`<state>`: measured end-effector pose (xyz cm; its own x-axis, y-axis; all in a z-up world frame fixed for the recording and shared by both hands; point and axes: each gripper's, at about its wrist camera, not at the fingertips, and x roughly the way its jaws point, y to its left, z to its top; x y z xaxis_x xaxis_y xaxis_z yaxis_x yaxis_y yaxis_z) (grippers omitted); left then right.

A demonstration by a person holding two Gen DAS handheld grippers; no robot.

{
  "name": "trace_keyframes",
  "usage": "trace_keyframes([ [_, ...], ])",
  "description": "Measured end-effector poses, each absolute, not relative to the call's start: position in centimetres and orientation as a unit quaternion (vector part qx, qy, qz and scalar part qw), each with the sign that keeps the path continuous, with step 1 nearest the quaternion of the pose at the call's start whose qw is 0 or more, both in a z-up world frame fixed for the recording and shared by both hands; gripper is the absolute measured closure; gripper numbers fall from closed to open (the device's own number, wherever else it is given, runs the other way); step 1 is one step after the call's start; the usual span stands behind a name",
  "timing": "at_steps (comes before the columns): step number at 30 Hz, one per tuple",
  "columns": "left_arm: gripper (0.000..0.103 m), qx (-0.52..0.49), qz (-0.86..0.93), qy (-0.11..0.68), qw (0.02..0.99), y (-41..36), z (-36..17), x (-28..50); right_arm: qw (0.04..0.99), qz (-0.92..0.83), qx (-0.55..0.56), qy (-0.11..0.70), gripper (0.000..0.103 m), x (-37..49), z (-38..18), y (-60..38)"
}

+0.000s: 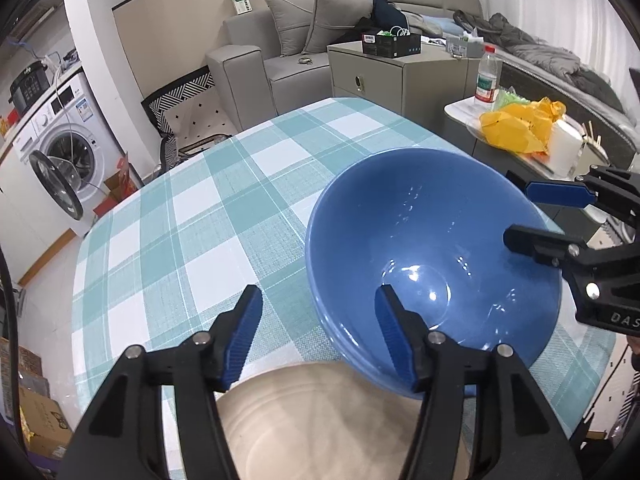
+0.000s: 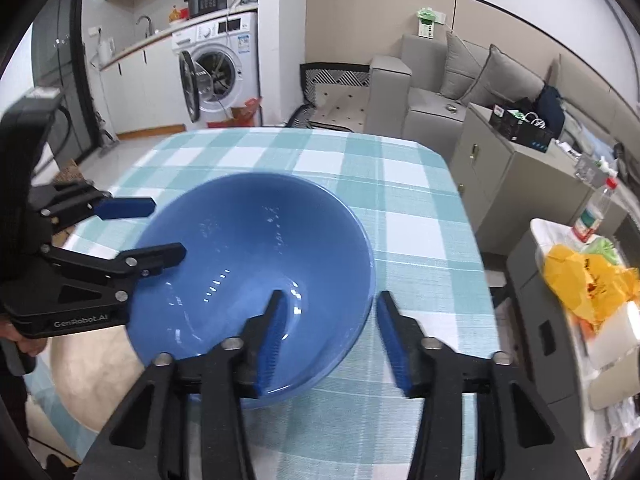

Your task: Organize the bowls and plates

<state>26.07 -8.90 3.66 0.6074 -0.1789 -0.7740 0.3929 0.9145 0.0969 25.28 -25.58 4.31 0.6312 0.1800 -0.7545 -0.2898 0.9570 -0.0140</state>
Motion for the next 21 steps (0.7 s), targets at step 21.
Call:
trace_keyframes([
  [21, 0.0, 0.014, -0.179, 0.433, 0.883, -6.4, 3.0, 26.6, 0.899, 0.108, 0.011, 0.424, 0.007, 26.1, 3.2, -28.5],
])
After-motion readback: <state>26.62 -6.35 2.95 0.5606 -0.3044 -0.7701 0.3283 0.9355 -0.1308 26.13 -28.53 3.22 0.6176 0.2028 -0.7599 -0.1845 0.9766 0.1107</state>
